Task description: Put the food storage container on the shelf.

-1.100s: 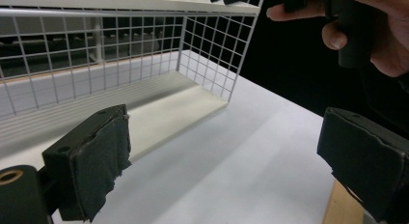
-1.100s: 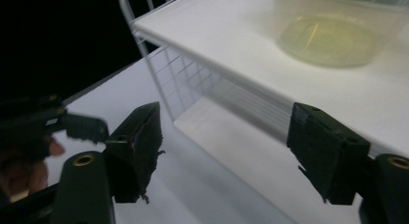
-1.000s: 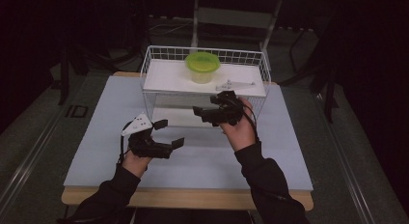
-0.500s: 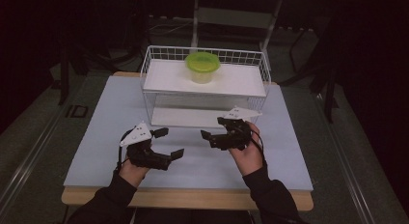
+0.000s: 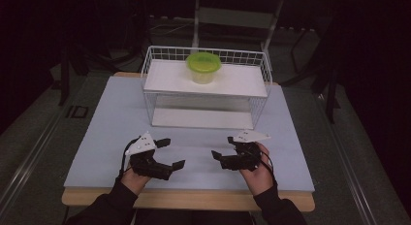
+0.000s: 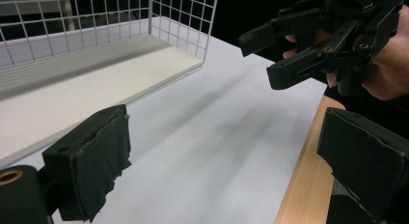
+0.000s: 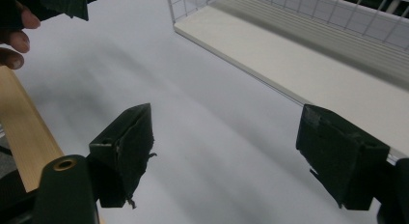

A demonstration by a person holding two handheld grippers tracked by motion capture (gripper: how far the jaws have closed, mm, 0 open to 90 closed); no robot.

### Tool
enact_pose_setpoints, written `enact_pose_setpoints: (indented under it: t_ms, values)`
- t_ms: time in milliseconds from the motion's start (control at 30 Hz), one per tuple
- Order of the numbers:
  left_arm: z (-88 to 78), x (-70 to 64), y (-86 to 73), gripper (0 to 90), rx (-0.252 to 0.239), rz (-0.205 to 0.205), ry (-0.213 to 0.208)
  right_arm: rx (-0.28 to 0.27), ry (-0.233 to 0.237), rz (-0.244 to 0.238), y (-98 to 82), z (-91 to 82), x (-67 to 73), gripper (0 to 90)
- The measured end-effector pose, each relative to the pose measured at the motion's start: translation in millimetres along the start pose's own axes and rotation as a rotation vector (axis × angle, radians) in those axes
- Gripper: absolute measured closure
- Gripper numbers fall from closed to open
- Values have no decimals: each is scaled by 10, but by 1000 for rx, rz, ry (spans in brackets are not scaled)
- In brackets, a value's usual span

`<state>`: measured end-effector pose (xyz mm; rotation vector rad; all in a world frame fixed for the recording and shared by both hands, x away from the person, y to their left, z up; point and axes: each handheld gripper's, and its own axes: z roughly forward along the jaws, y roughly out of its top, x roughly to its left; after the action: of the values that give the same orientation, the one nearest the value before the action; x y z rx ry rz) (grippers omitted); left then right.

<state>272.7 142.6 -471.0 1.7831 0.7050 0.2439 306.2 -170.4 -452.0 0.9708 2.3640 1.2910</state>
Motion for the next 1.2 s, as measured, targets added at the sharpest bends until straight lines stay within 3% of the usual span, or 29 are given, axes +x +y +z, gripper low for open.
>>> enact_pose_setpoints:
  t_ms: [333, 467, 833, 1000, 1200]
  values:
    - [-37, -31, -70, 57, 21, 13, -6, -9, -22, -1, -177, -171, 0, 204]
    - [-54, -37, -101, 56, 29, 16, -12, 12, -22, -7, -260, -197, -18, 203]
    - [-131, 42, -165, 57, 36, 16, 6, 29, -54, -1, -441, -312, -129, 202]
    - [-146, 62, -165, 57, 64, 39, 5, 26, -74, -6, -471, -344, -187, 200]
    - [-156, 99, -188, 57, 77, 20, 12, 25, -80, 3, -480, -348, -228, 200]
